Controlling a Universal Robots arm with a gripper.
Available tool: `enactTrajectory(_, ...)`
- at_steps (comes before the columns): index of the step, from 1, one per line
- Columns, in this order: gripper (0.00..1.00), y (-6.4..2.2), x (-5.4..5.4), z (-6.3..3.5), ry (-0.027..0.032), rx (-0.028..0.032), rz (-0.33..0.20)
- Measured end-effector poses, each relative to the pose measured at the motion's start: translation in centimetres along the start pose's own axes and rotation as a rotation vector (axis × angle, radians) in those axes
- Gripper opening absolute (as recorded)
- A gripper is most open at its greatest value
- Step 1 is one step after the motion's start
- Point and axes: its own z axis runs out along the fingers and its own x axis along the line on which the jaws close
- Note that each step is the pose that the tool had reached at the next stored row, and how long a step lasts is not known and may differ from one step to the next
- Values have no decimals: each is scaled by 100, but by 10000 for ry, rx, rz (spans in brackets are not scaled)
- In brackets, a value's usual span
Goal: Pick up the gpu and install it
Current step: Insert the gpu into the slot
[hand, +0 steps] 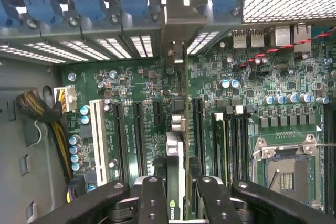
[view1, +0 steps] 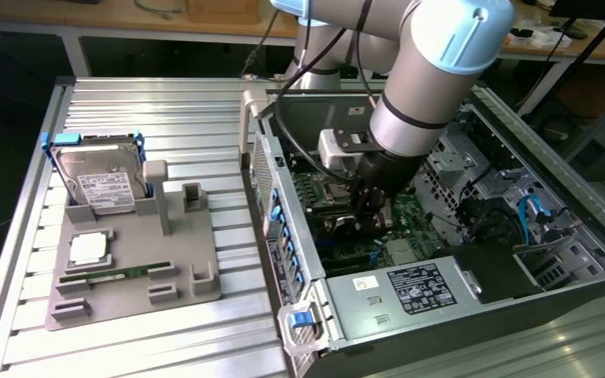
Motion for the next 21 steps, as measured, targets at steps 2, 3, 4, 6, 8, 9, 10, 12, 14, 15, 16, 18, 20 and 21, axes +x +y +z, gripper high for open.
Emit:
enactTrajectory(2, 27, -37, -2, -2, 4, -3, 1)
enactTrajectory(3, 27, -57, -3, -2, 4, -2, 1)
enactTrajectory(4, 27, -73, -4, -1, 1, 1, 0)
enactTrajectory(6, 27, -83, -4, -1, 3, 0, 0)
enactTrajectory(8, 27, -84, -5, 0, 9, 2, 0)
enactTrajectory(9, 27, -85, -5, 0, 17, 5, -8)
enactTrajectory(10, 27, -84, -5, -1, 23, 9, -21)
enactTrajectory(12, 27, -77, -5, 0, 27, 30, -35)
enactTrajectory(14, 27, -57, -4, 1, 22, 50, -37)
enactTrajectory(15, 27, -45, -4, 0, 22, 58, -36)
enactTrajectory(16, 27, -36, -3, -2, 24, 67, -35)
enactTrajectory(18, 27, -30, -3, -13, 33, 89, -36)
enactTrajectory(20, 27, -29, -8, -42, 69, 106, -37)
enactTrajectory(21, 27, -28, -21, -91, 109, 136, -39)
